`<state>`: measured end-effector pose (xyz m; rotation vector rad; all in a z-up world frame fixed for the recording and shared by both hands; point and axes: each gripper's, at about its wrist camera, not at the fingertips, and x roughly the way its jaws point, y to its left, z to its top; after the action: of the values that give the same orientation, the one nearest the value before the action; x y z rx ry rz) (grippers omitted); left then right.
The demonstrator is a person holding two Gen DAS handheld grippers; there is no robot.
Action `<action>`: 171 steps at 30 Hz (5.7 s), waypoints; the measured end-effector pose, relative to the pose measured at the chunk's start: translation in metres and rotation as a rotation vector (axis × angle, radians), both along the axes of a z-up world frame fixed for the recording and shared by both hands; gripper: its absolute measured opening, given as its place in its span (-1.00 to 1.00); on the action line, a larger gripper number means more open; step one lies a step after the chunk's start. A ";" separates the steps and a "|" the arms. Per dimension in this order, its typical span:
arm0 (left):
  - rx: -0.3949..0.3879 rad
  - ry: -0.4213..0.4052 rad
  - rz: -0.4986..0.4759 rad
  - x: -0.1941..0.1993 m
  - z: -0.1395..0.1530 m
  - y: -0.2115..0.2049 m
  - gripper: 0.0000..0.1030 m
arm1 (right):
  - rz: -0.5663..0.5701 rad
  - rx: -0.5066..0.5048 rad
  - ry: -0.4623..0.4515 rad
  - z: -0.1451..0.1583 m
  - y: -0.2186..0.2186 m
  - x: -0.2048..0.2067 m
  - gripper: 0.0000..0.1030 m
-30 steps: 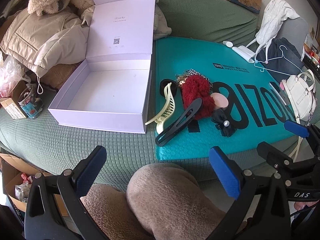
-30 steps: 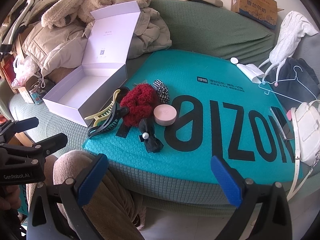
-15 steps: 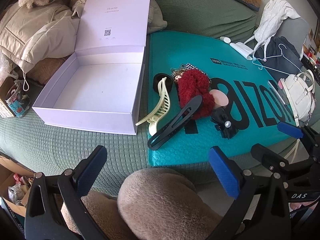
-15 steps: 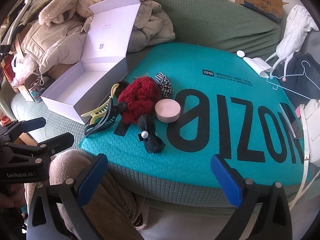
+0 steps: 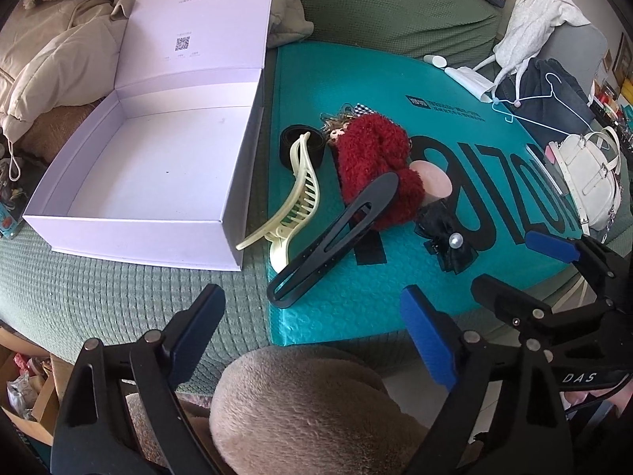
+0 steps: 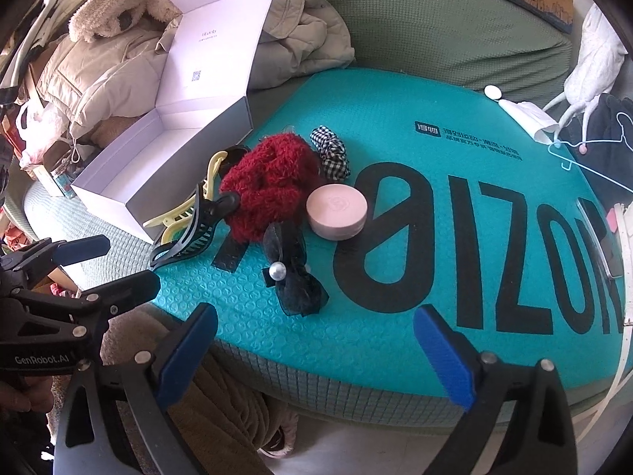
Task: Organize objects
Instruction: 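Move both tools toward the hair accessories on the teal mat, then grasp the black claw clip with the left tool while the right tool grasps the black bow clip, then carry both clips over the open white box with both tools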
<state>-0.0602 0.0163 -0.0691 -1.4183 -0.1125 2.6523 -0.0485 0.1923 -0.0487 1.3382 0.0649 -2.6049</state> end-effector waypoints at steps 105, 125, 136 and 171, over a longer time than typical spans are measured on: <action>0.023 0.050 -0.027 0.035 0.029 0.005 -0.60 | 0.199 -0.033 0.126 0.031 -0.020 0.030 -0.70; -0.011 0.096 0.160 0.062 0.065 -0.070 -0.60 | 0.421 -0.063 0.192 0.064 -0.089 0.029 -0.70; -0.038 0.105 0.230 0.052 0.075 -0.105 -0.60 | 0.481 -0.073 0.201 0.071 -0.117 0.015 -0.70; -0.087 0.072 0.214 -0.081 0.045 -0.168 -0.60 | 0.532 -0.026 0.212 0.061 -0.179 -0.102 -0.70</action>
<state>-0.1410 -0.1518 -0.0240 -1.4070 -0.1517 2.9109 -0.1506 0.0130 0.0125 0.8765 0.3654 -2.2623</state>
